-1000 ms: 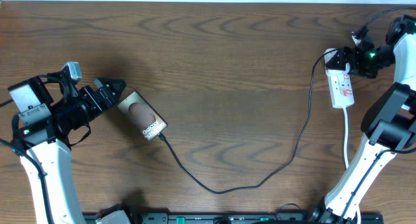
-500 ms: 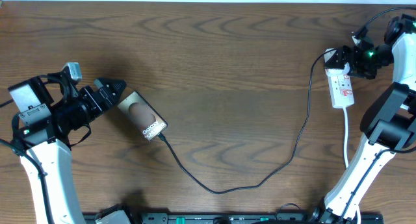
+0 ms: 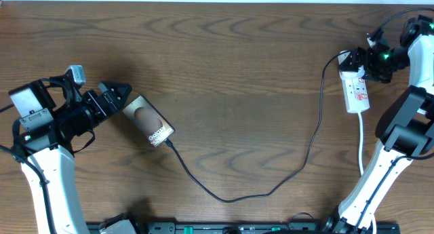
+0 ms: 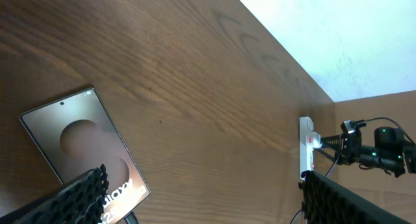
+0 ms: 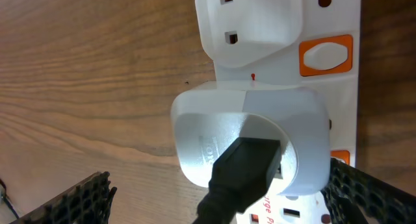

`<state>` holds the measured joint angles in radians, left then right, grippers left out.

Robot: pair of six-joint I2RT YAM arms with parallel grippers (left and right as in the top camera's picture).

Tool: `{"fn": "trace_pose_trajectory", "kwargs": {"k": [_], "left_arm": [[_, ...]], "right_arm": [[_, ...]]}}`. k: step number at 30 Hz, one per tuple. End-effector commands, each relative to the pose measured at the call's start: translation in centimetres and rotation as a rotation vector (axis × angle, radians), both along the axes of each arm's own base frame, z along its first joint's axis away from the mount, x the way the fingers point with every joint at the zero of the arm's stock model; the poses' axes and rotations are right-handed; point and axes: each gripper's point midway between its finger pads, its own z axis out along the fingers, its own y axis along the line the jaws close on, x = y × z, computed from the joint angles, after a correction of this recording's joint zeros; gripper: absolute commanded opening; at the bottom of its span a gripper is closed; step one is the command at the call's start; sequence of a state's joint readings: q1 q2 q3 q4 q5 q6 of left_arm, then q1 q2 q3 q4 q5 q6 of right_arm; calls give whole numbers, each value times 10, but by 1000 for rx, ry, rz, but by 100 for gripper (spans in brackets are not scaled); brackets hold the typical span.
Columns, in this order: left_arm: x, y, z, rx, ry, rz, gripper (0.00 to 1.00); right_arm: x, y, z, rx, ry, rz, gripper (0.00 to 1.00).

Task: Plug charger to phone and switch on socket
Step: 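Press the orange switch next to the charger plug with the right gripper, then lift the right gripper away from the power strip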

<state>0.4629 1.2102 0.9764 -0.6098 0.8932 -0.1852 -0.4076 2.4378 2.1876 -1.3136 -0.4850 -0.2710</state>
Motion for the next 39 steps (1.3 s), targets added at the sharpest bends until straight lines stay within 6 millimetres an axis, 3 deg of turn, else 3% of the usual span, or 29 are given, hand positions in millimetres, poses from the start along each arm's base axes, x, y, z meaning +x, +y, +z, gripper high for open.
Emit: {"fn": "trace_pose_trajectory", "kwargs": {"k": [1, 18, 30, 35, 39], "left_arm": [[-1, -2, 2, -7, -10, -17, 93], [-1, -2, 2, -7, -10, -17, 93], [-1, -2, 2, -6, -11, -17, 94], [-1, -2, 2, -6, -11, -17, 95], [-1, -2, 2, -6, -11, -17, 94]], "right_arm": [[-1, 15, -6, 47, 13, 5, 99], [-1, 28, -6, 118, 30, -27, 99], [-19, 53, -38, 206, 97, -23, 99], [-27, 28, -42, 92, 177, -103, 99], [-28, 9, -22, 88, 191, -167, 99]]}}
